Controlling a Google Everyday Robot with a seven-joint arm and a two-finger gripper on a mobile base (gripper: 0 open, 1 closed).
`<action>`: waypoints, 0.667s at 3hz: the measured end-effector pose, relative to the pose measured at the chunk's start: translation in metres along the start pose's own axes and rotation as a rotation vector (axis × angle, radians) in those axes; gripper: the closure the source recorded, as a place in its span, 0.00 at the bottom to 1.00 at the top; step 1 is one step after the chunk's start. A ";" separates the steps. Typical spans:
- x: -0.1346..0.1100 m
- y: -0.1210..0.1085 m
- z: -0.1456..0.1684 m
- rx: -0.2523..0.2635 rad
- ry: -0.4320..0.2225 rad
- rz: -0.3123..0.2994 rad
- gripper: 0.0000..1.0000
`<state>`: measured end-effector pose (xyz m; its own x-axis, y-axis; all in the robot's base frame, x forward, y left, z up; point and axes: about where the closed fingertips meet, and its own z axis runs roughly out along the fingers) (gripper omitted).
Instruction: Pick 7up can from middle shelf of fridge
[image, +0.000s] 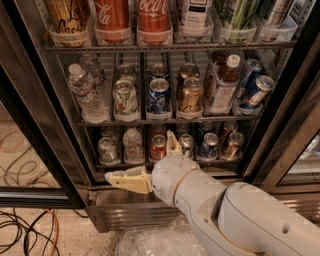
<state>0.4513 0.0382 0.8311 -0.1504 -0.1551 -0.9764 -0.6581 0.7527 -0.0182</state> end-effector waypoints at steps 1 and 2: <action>0.000 0.000 0.000 0.000 0.000 0.000 0.00; -0.007 0.009 0.018 -0.060 -0.014 -0.029 0.00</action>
Offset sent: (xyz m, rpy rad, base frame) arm 0.0455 0.0701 0.0149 -0.0140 -0.0777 0.2683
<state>0.4600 0.0580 0.8341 -0.1203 -0.1672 -0.9786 -0.7054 0.7080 -0.0342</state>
